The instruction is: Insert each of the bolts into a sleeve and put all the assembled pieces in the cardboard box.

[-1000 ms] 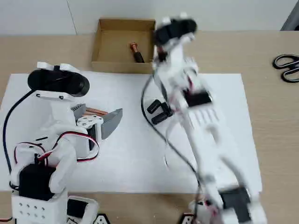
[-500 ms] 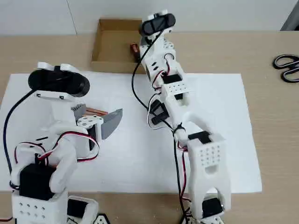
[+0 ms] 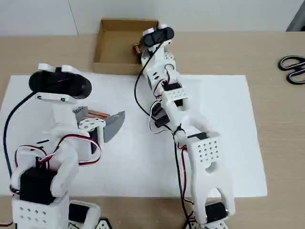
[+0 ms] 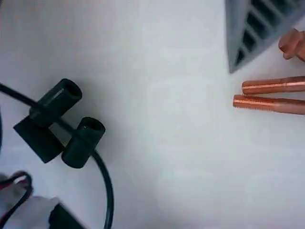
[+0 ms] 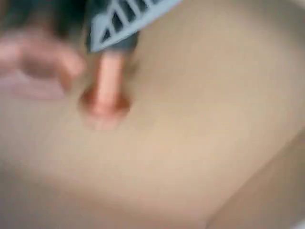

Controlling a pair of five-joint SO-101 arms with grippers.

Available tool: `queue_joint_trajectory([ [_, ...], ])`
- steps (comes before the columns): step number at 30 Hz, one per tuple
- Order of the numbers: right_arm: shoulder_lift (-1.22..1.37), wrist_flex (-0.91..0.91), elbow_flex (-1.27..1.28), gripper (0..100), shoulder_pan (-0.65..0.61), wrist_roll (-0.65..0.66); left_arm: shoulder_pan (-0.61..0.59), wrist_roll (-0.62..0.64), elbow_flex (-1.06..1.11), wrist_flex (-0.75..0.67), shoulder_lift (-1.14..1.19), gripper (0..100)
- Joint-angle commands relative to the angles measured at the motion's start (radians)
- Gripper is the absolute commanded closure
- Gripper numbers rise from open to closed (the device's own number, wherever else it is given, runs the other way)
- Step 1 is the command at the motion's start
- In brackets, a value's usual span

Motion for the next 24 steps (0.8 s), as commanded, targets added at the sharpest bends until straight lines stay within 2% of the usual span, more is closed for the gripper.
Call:
queue_joint_trajectory([
  [1,-0.054,-0.022,-0.049,72.8,0.004,0.012,-0.011,0.005,-0.004,-0.011,-0.003,69],
  [7,-0.183,-0.001,-0.057,72.8,0.002,0.015,-0.011,-0.015,-0.008,-0.034,-0.002,69],
  [11,-0.318,0.108,-0.060,72.8,0.005,0.011,-0.011,-0.015,-0.002,-0.061,-0.002,69],
  [24,-0.656,0.892,-0.060,72.8,0.008,0.009,-0.011,-0.009,0.058,-0.068,-0.009,69],
])
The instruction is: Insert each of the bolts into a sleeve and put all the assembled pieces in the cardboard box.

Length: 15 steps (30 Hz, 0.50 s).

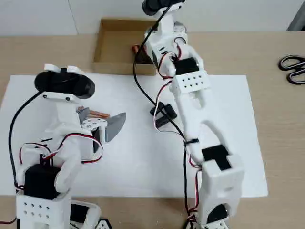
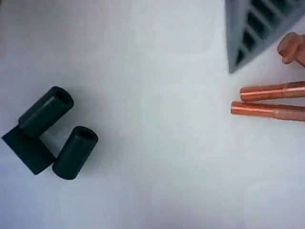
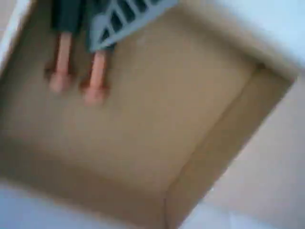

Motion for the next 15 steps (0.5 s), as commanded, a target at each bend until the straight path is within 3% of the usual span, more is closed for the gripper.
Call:
queue_joint_trajectory([
  [1,-0.122,0.206,-0.051,72.8,0.016,0.006,-0.011,0.006,-0.007,-0.028,-0.011,69],
  [5,-0.134,0.394,-0.046,72.8,0.042,0.006,-0.011,0.006,-0.010,-0.028,-0.011,69],
  [11,-0.136,0.832,-0.046,72.8,0.068,0.012,-0.011,0.006,-0.010,-0.028,-0.011,69],
  [15,-0.125,0.934,-0.044,72.8,0.073,0.012,-0.011,0.006,-0.010,-0.028,-0.011,69],
])
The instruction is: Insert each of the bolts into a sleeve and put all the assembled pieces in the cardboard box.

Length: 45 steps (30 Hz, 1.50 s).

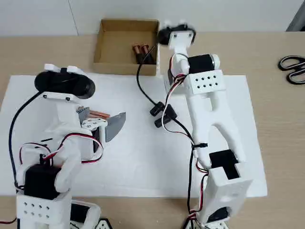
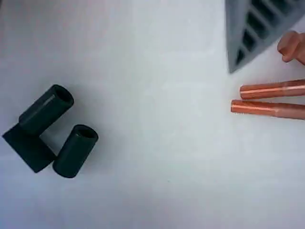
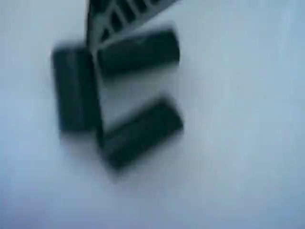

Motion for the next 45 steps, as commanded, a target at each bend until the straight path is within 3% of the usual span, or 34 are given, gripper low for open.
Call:
queue_joint_trajectory([
  [1,-0.051,0.062,-0.044,72.7,0.024,0.009,-0.011,0.006,-0.010,-0.023,-0.011,69],
  [7,0.094,0.007,-0.046,72.7,0.030,0.012,-0.011,0.006,-0.010,-0.020,-0.011,69],
  [16,0.234,-0.008,-0.051,72.8,-0.076,0.097,-0.011,0.006,-0.007,-0.020,-0.011,69],
  [31,0.386,-0.162,-0.051,73.3,-0.071,0.138,-0.011,0.006,-0.004,-0.020,-0.011,69],
  [39,0.406,-0.186,-0.051,98.3,-0.042,0.135,-0.011,0.005,-0.004,-0.020,-0.011,69],
  [45,0.397,-0.177,-0.051,98.2,0.051,0.138,-0.009,0.003,-0.004,-0.020,-0.011,69],
])
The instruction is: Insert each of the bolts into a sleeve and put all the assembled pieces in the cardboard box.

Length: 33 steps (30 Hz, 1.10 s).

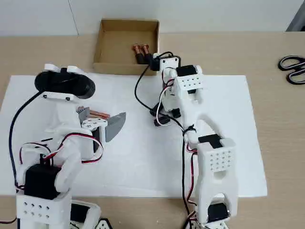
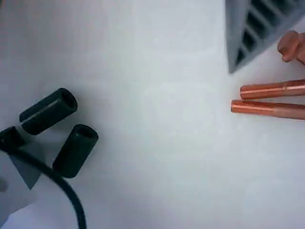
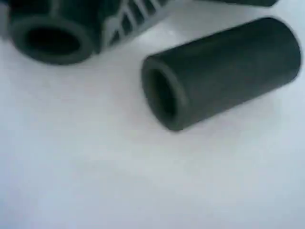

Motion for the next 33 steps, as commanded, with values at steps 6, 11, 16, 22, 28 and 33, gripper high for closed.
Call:
queue_joint_trajectory([
  [6,-0.168,0.130,-0.032,98.2,0.081,0.011,-0.009,0.003,-0.007,-0.018,-0.008,69],
  [11,-0.320,0.223,-0.035,98.1,0.077,0.011,-0.009,0.002,-0.008,0.015,-0.002,69],
  [16,-0.397,0.271,-0.031,98.1,0.079,0.008,-0.104,0.006,-0.085,0.015,0.146,69],
  [22,-0.401,0.272,0.000,98.1,0.077,0.005,-0.216,0.100,-0.317,0.043,0.563,69],
  [28,-0.401,0.266,0.071,98.1,0.076,0.005,-0.275,0.213,-0.470,0.018,0.964,69],
  [33,-0.401,0.265,0.081,98.1,0.076,0.003,-0.287,0.221,-0.575,0.018,1.162,69],
])
